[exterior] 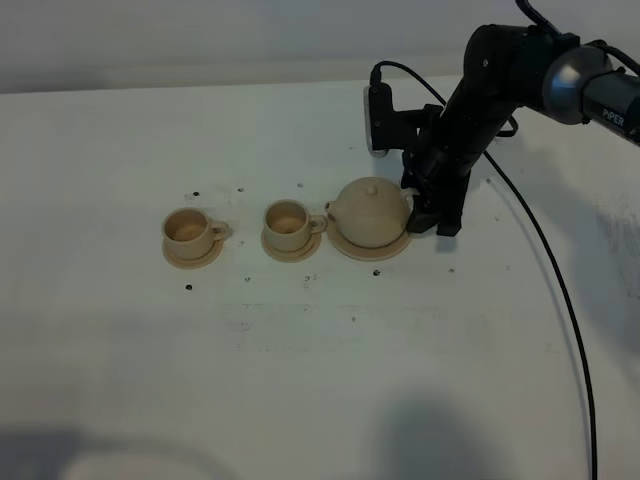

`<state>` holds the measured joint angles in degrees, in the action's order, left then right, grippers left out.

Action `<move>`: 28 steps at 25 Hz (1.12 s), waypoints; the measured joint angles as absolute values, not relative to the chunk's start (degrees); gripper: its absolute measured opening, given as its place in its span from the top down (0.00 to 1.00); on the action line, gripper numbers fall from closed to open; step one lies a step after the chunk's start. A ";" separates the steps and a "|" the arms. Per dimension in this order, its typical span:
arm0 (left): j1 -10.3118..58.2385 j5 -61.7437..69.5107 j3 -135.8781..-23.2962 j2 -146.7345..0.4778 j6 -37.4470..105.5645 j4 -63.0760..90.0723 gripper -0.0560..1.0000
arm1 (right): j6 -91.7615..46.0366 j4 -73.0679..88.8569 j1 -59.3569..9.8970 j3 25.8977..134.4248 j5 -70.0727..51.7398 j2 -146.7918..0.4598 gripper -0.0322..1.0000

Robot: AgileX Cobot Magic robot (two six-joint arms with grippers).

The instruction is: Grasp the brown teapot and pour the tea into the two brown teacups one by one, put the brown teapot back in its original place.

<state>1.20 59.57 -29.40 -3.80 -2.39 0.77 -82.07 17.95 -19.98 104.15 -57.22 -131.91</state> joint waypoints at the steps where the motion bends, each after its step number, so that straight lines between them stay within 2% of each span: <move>1: 1.20 59.57 -29.40 -3.80 -2.39 0.77 0.50 | -81.44 17.95 -19.91 104.15 -57.28 -131.98 0.40; 15: 1.20 59.57 -29.40 -3.80 -2.39 0.77 0.50 | -69.70 15.61 -19.74 104.15 -63.70 -131.48 0.40; 28: 1.20 59.57 -29.40 -3.80 -2.42 0.77 0.50 | -71.34 15.39 -19.74 104.15 -60.92 -130.83 0.40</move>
